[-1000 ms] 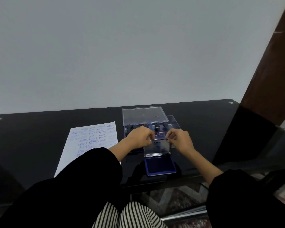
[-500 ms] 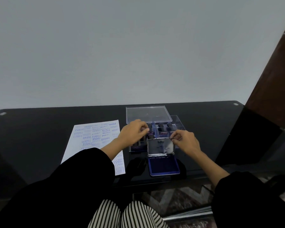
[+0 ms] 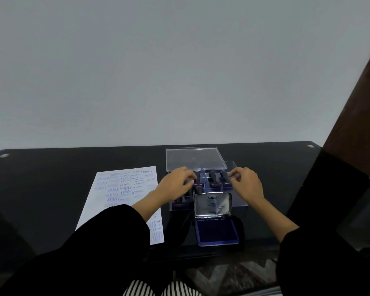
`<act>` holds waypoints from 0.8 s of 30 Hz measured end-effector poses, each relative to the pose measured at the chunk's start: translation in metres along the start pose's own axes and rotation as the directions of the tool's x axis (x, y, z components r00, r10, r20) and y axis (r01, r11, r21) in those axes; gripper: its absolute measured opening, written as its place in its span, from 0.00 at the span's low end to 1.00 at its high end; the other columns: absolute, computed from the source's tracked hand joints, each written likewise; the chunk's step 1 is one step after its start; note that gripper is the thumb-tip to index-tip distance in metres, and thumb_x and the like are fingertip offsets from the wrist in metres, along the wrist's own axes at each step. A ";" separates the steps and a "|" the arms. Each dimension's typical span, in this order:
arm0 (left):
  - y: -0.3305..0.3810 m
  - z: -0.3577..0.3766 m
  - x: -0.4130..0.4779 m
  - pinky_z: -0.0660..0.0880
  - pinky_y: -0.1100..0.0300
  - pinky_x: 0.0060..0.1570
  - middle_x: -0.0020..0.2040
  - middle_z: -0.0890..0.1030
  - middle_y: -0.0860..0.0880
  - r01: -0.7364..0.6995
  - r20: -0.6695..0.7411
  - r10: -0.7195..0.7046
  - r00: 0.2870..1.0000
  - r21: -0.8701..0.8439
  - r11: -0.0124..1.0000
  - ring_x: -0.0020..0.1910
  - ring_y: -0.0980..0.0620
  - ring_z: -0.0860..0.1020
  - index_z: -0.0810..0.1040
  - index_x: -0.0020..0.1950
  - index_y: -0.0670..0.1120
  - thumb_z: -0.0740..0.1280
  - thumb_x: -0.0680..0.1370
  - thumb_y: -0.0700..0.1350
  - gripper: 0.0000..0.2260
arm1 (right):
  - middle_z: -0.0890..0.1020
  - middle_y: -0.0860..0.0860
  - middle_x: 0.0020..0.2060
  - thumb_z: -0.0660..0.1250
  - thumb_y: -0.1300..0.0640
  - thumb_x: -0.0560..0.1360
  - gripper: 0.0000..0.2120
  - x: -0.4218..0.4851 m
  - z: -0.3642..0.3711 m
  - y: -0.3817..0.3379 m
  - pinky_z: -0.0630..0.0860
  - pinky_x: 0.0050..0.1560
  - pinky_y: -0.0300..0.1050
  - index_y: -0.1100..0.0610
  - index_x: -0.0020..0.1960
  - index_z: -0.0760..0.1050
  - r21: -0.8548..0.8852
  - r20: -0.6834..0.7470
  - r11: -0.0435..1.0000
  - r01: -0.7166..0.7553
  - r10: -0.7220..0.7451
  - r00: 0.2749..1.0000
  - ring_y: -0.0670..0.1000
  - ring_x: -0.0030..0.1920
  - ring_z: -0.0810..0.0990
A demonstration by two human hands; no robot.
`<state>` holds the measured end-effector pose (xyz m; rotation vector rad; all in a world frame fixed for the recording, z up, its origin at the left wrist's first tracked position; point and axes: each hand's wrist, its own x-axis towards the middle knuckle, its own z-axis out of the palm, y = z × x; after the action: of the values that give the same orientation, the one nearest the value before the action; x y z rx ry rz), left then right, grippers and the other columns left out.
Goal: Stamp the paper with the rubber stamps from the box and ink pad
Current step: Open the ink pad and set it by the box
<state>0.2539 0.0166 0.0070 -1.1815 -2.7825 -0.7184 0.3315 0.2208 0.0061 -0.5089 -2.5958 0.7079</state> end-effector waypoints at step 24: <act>-0.024 0.051 0.099 0.64 0.51 0.69 0.73 0.62 0.45 -0.140 0.133 0.126 0.983 0.101 0.985 0.72 0.48 0.61 0.69 0.69 0.45 0.59 0.80 0.53 0.21 | 0.77 0.60 0.56 0.65 0.61 0.74 0.14 0.109 0.070 0.007 0.76 0.52 0.47 0.63 0.58 0.72 -0.370 0.255 0.925 -0.089 0.193 0.947 0.59 0.55 0.78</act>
<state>0.1741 0.0906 -0.0272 -1.4216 -2.7652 -0.4893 0.2081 0.2463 -0.0221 -0.7604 -3.0072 0.3742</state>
